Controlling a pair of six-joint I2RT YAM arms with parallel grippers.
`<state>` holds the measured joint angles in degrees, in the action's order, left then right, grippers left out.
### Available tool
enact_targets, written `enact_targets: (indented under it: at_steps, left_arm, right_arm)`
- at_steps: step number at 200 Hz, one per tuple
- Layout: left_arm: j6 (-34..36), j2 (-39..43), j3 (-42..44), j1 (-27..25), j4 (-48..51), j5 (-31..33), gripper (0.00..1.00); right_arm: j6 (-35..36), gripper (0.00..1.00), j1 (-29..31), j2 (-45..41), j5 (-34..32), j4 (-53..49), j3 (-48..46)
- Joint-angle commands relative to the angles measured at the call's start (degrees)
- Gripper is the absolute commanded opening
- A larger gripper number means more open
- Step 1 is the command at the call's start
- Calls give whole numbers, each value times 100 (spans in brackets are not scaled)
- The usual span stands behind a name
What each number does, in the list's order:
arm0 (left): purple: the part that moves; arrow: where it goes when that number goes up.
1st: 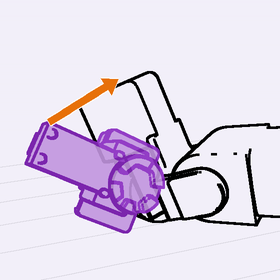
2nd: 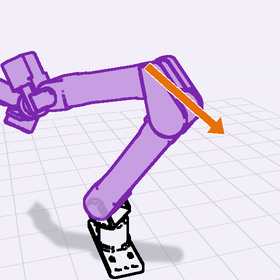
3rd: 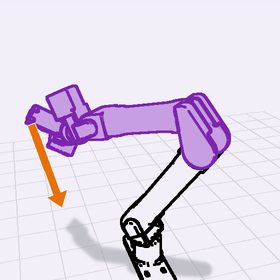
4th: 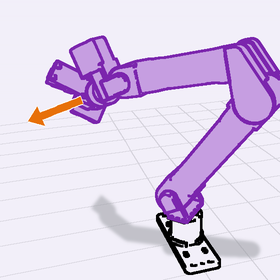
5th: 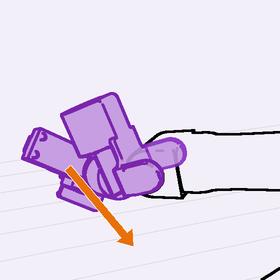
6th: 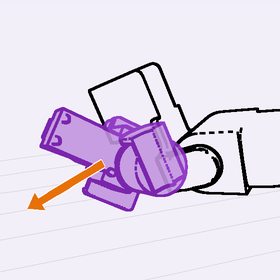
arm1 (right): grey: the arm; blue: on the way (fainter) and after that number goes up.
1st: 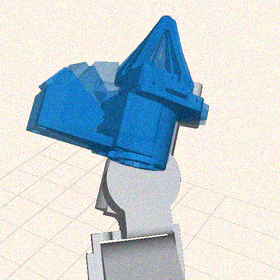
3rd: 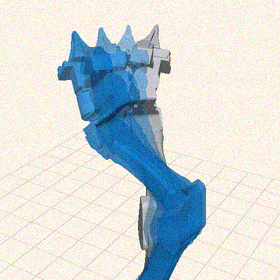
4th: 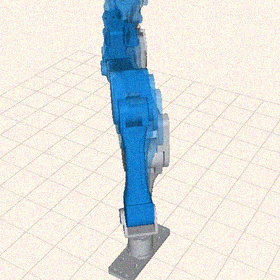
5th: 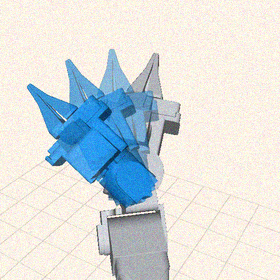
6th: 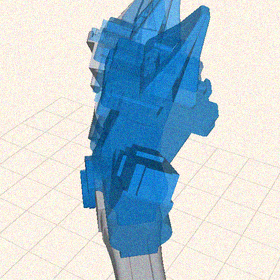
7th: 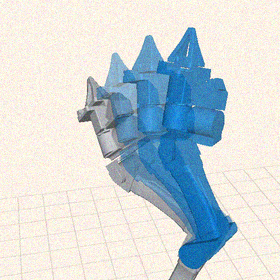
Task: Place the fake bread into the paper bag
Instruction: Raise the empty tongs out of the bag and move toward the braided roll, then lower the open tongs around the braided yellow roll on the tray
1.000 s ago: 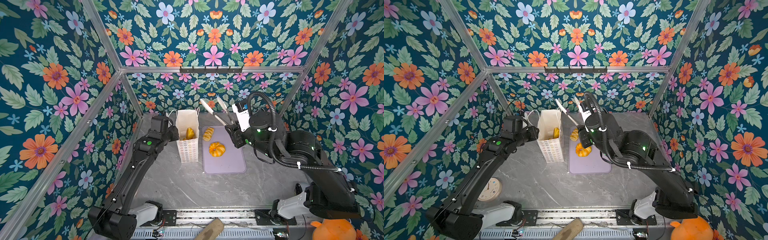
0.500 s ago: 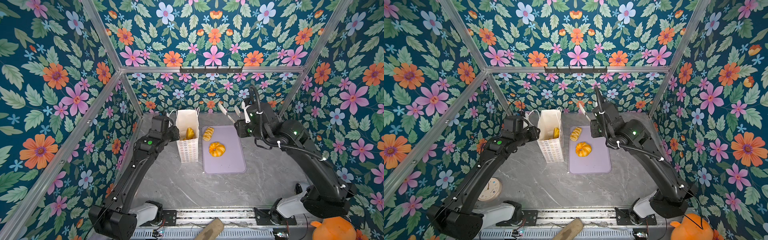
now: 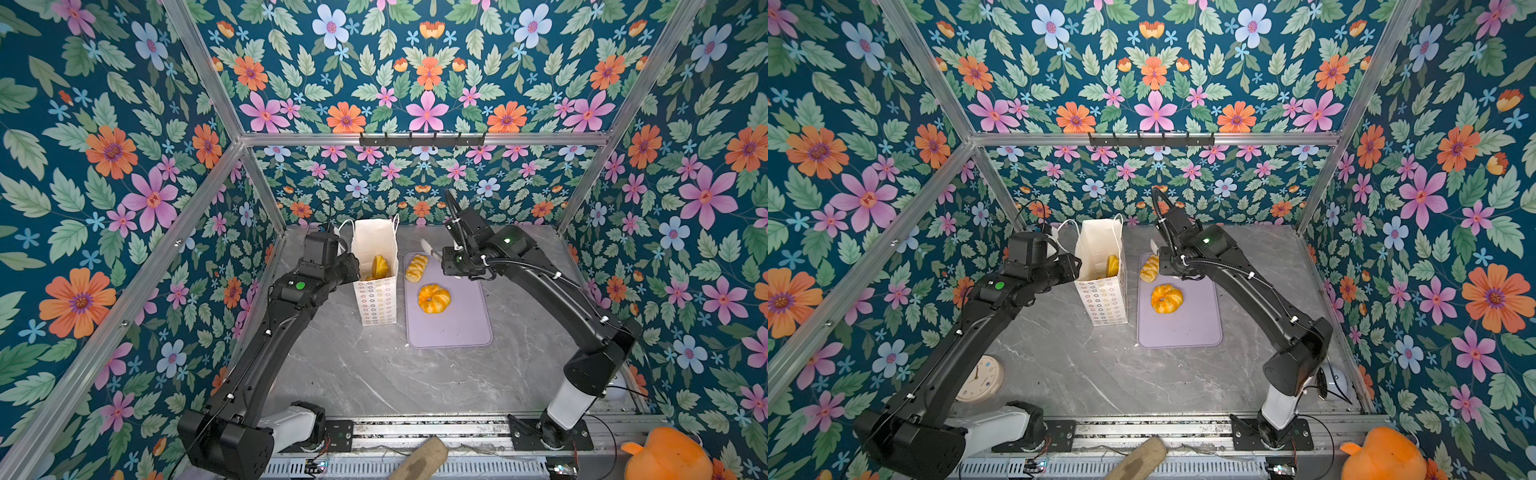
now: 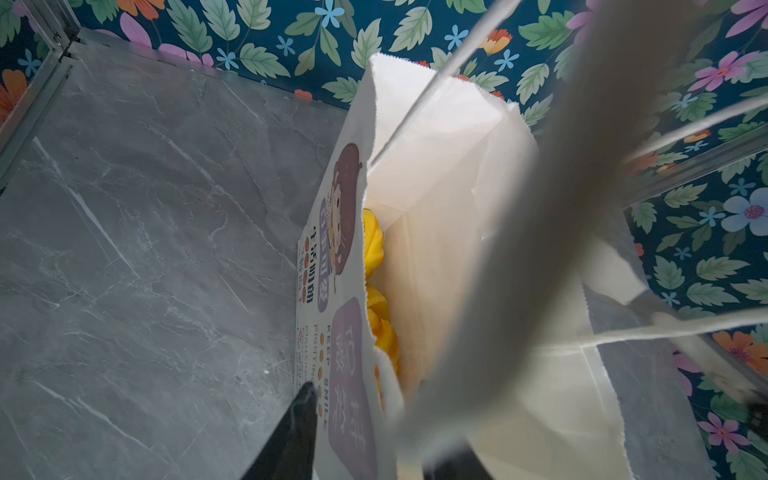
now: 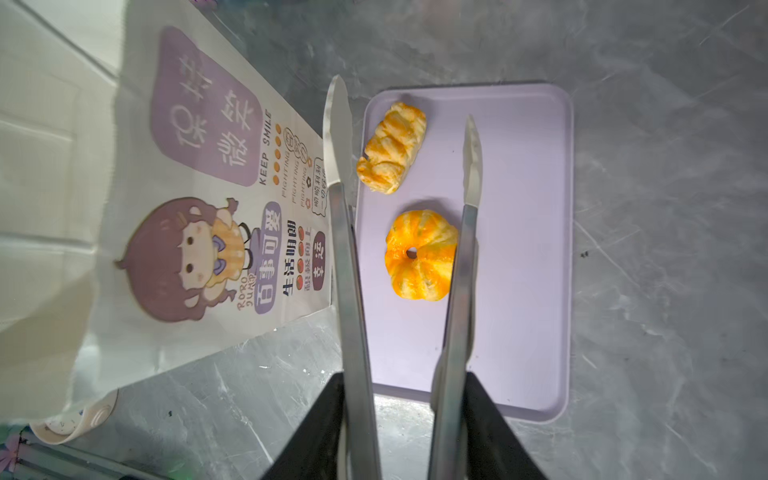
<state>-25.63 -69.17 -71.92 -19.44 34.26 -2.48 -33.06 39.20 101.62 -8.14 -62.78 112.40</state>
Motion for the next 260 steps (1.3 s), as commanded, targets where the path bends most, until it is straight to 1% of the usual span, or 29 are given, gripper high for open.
enact_targets:
  at_steps: [1, 46, 121, 222, 260]
  left_arm:
    - [-48, 7, 26, 6, -121, -16, 41]
    - [-48, 19, 87, 11, -143, -24, 41]
    - [-48, 32, 99, 10, -148, -38, 41]
    - [-83, 58, 35, 10, -173, -174, 41]
    - [-96, 184, 37, 10, -235, -174, 41]
  right_arm:
    - [-541, 44, 4, 302, 64, -31, 220]
    - [-787, 44, 31, 986, 89, -363, 753]
    - [-789, 44, 148, 1981, 63, -826, 1827]
    - [-764, 44, 148, 2759, 55, -1069, 2563]
    - [-746, 44, 144, 3019, -55, -1209, 2859]
